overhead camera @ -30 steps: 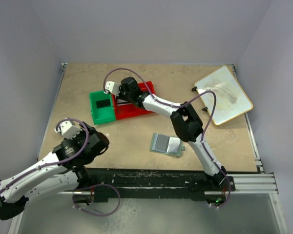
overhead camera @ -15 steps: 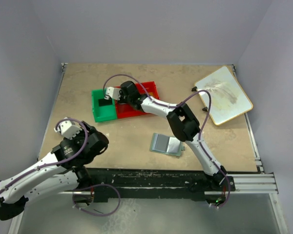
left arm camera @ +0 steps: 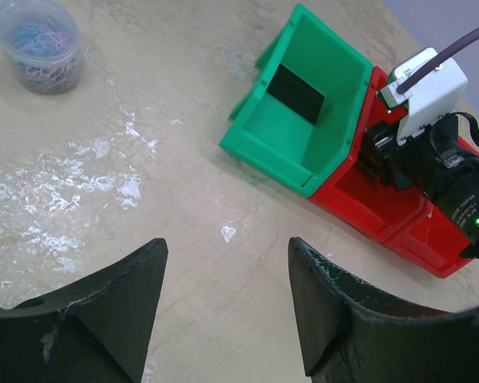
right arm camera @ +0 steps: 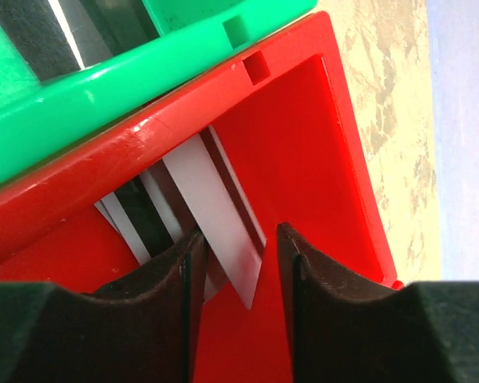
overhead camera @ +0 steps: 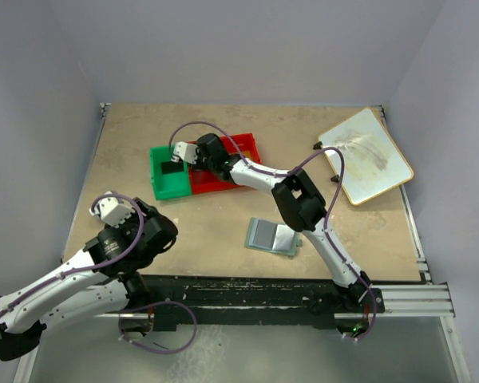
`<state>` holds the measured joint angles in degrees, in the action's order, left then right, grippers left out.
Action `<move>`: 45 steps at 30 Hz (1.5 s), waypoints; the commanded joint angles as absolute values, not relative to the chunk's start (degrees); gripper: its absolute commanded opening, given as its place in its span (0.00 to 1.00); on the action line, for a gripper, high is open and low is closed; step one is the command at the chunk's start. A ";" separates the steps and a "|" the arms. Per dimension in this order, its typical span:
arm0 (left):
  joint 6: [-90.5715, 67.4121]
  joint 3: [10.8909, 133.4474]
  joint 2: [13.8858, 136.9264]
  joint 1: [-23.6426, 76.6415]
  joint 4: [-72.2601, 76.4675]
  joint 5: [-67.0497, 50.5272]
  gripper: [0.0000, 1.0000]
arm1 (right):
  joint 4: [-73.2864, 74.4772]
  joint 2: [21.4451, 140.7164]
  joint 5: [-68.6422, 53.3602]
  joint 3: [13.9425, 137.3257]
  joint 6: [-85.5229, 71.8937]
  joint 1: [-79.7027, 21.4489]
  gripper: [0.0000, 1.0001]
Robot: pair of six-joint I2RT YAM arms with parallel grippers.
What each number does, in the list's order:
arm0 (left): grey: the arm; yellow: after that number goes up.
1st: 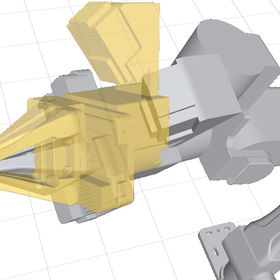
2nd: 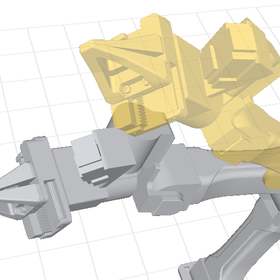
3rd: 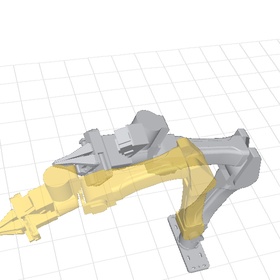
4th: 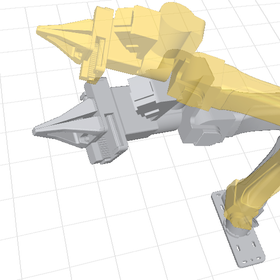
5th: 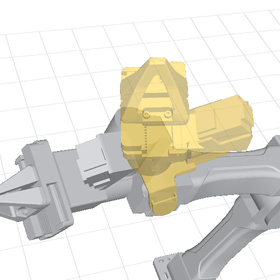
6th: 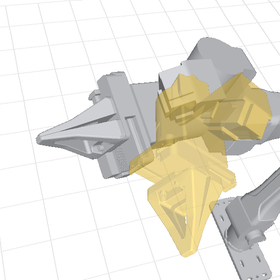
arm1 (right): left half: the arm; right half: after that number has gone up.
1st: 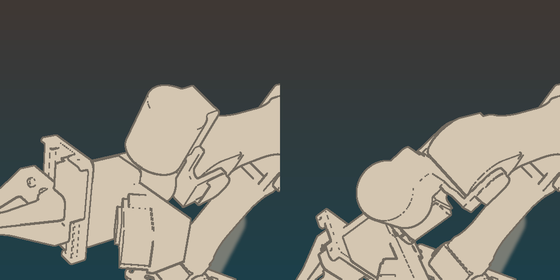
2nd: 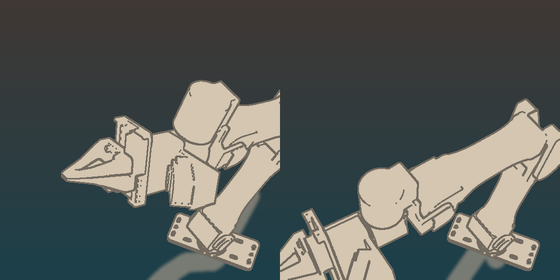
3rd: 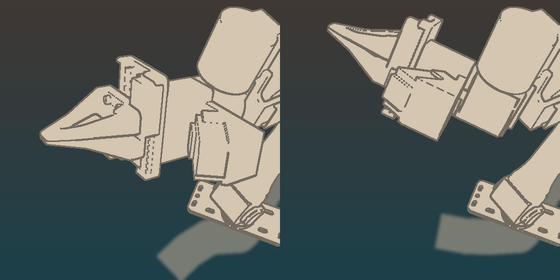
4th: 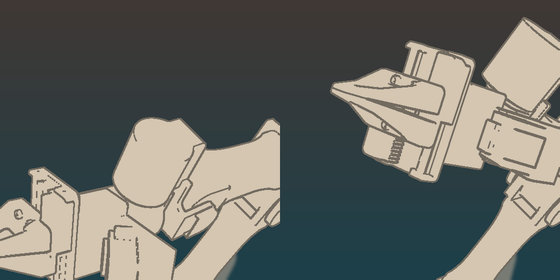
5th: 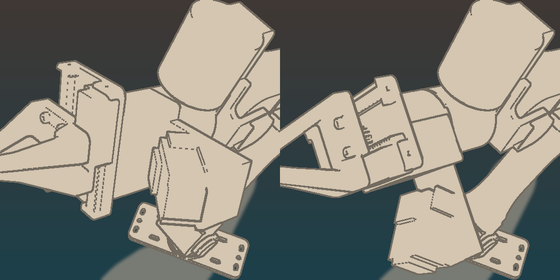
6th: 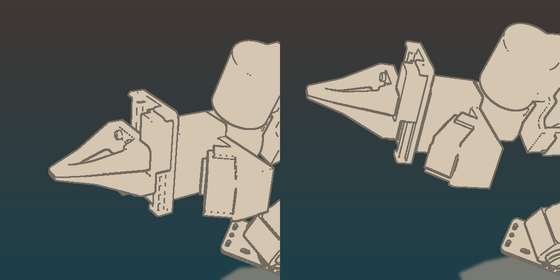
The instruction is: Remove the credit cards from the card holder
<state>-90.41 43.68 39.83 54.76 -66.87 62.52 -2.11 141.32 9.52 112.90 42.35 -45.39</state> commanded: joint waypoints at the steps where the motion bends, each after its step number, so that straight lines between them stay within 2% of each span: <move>1: -88.84 44.20 39.87 54.76 -64.87 63.11 0.60 | -0.06 135.80 5.93 114.43 39.10 -45.79 0.45; 5: -87.67 43.88 40.63 54.76 -63.31 62.44 0.60 | -0.04 132.09 2.52 112.50 36.51 -45.70 0.50; 13: -83.18 44.01 43.45 54.74 -58.87 60.40 0.61 | -6.35 120.54 -0.02 102.09 26.87 -45.16 0.52; 16: -79.63 43.80 44.46 54.75 -55.74 58.77 0.61 | -11.74 111.98 4.56 92.76 16.71 -44.19 0.52; 19: -75.60 43.01 45.39 54.76 -51.39 56.26 0.61 | -19.26 98.11 8.86 77.10 -0.01 -41.25 0.55; 21: -73.29 42.33 46.24 54.75 -48.17 54.52 0.61 | -17.70 90.77 4.88 67.47 -15.01 -35.30 0.59; 23: -71.22 41.56 47.38 54.73 -44.96 52.64 0.61 | -14.44 85.37 -1.66 60.49 -25.40 -31.25 0.57; 27: -68.23 41.02 51.28 54.65 -39.50 50.55 0.61 | -5.63 78.19 1.70 50.74 -34.81 -31.43 0.58; 30: -67.50 41.48 54.82 54.67 -37.12 49.74 0.61 | -0.69 74.71 2.52 45.37 -42.05 -33.71 0.59; 34: -67.26 42.88 58.95 54.67 -35.84 48.68 0.61 | 6.65 72.20 11.13 43.00 -49.60 -40.79 0.66; 40: -67.13 43.36 60.48 54.67 -35.99 48.84 0.61 | 11.47 75.77 12.76 43.51 -54.18 -44.96 0.73; 45: -67.17 42.73 58.95 54.67 -36.09 49.55 0.61 | 13.23 80.38 13.29 46.00 -55.82 -46.54 0.72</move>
<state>-67.90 41.34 60.75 54.76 -37.47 48.36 10.31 77.73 10.20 42.74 -51.83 -45.45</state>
